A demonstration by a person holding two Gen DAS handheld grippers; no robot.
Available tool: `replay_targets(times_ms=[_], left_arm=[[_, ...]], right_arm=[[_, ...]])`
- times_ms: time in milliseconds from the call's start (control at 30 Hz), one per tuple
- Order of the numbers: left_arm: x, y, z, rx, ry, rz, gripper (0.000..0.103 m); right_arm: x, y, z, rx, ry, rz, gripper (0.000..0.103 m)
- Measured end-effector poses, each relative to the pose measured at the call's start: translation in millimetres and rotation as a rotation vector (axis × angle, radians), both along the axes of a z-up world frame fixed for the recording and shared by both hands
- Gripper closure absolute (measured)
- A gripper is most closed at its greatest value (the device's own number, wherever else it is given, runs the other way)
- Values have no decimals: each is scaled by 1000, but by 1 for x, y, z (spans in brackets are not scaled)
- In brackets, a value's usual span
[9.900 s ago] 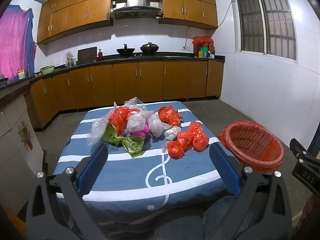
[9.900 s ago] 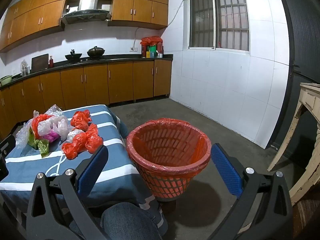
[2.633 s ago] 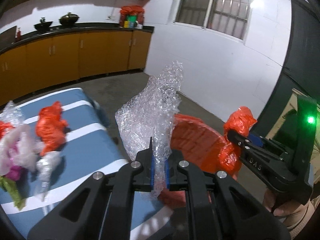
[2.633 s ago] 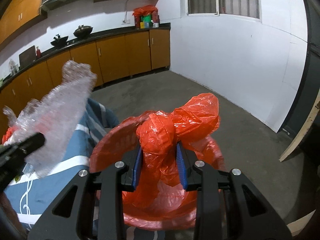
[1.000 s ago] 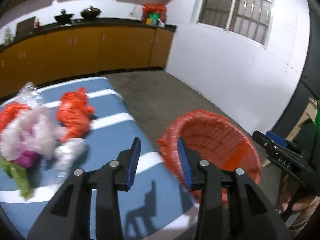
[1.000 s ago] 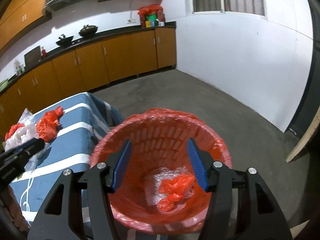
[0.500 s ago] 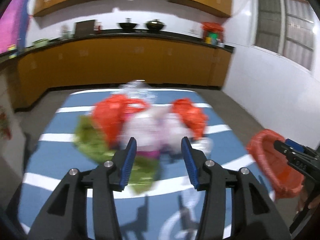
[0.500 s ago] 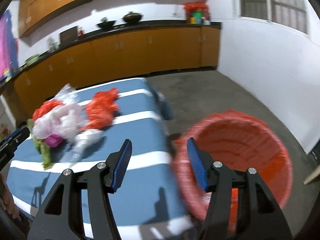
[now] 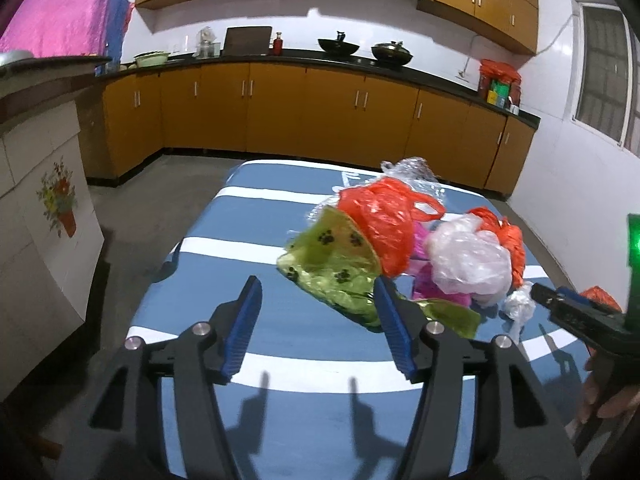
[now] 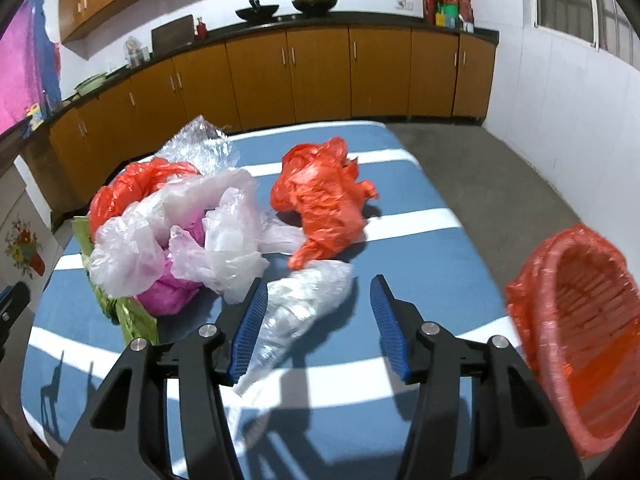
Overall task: Collect trash
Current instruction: 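Return both tools to the table and grasp a clear plastic bag with the right tool, then grasp a white plastic bag from the pile with the left tool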
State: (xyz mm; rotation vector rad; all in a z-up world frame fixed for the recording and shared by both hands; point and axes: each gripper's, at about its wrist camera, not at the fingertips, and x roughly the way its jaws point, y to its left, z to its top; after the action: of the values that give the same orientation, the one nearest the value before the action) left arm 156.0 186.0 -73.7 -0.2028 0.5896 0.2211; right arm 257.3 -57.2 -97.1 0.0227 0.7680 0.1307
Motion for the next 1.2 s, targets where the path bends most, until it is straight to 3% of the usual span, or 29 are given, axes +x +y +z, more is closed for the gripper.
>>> replay_targets(times_ms=[400, 467, 633, 900, 1200], left_arm=[[12, -7, -2, -35, -2, -38, 44], [16, -16, 0, -40, -8, -59, 42], [29, -38, 5, -45, -16, -112, 40], [58, -75, 9, -46, -7, -183, 40], [90, -105, -2, 25, 72, -190, 40]], right_arm=[[15, -4, -26, -34, 92, -61, 50], [16, -11, -29, -14, 115, -67, 69], [9, -23, -28, -28, 106, -50, 77], [-11, -46, -22, -28, 92, -51, 79], [-14, -59, -14, 2, 87, -50, 79]])
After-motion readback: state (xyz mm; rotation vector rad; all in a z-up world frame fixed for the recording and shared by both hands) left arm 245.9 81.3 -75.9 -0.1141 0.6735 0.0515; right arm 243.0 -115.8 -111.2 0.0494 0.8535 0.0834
